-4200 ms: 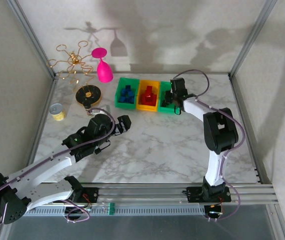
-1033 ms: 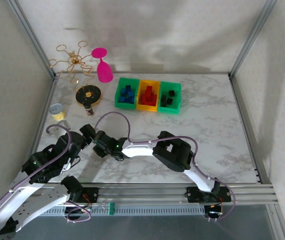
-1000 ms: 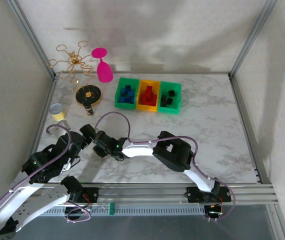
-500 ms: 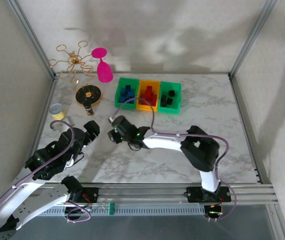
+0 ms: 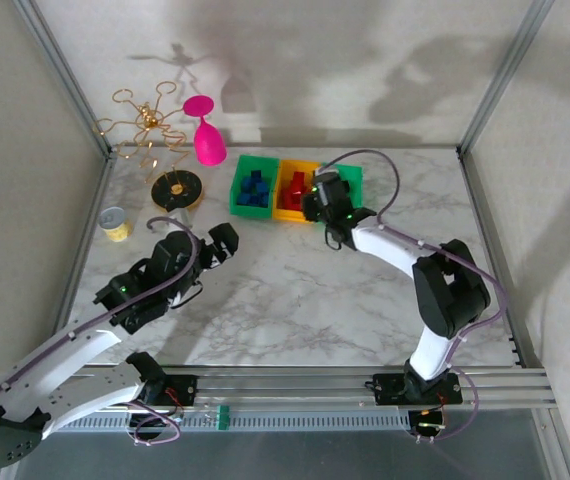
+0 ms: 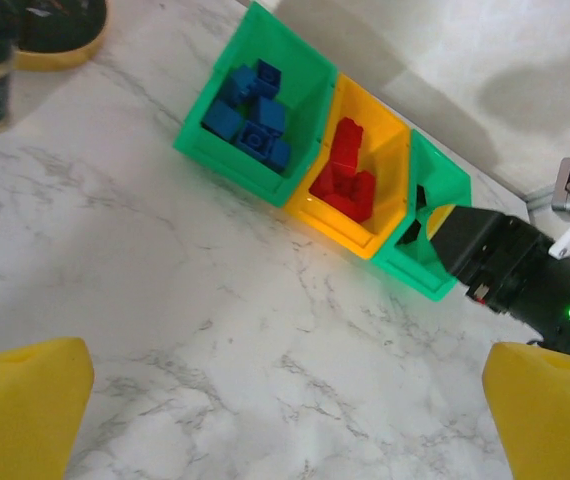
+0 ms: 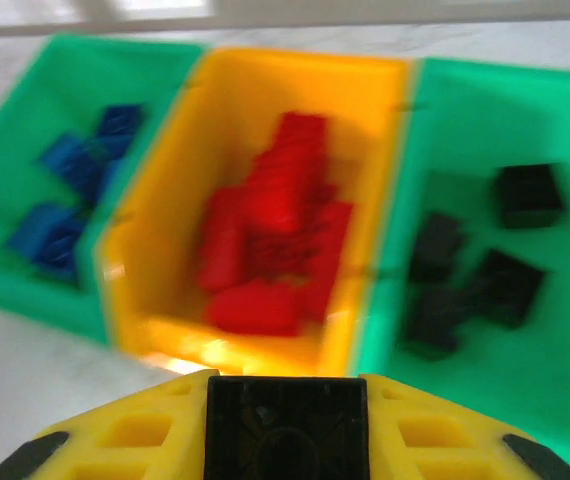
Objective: Sort the legos into containers by color
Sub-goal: Place the lego in the container.
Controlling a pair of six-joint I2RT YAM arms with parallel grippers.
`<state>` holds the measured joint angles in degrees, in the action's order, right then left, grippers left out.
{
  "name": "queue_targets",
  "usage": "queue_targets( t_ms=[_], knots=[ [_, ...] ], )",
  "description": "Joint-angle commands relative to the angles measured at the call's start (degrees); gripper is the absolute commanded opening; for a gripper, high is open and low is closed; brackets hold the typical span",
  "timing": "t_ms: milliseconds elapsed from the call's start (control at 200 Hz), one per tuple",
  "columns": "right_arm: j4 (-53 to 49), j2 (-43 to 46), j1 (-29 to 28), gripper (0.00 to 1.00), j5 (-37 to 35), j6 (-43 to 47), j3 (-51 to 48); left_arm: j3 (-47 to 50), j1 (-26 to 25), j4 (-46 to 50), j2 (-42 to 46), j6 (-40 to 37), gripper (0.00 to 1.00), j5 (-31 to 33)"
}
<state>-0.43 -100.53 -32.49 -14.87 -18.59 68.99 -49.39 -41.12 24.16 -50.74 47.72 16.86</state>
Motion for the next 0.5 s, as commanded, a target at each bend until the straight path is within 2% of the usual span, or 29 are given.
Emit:
queue_targets(
  t_ms=[0, 285, 491],
  knots=[
    [-0.7, -3.4, 3.6, 0.25, -1.9, 2.4, 4.3, 0.7, 0.5, -7.1, -2.3, -3.1, 1.00, -2.7],
    [-3.4, -15.2, 8.9, 0.30, -2.7, 6.0, 16.8, 0.7, 0.6, -10.5, -7.6, -4.5, 0.99, -4.3],
    [-3.9, -14.8, 10.0, 0.47, -0.4, 6.4, 18.8, 1.0, 0.7, -10.6, -8.4, -5.1, 1.00, -3.9]
  ],
)
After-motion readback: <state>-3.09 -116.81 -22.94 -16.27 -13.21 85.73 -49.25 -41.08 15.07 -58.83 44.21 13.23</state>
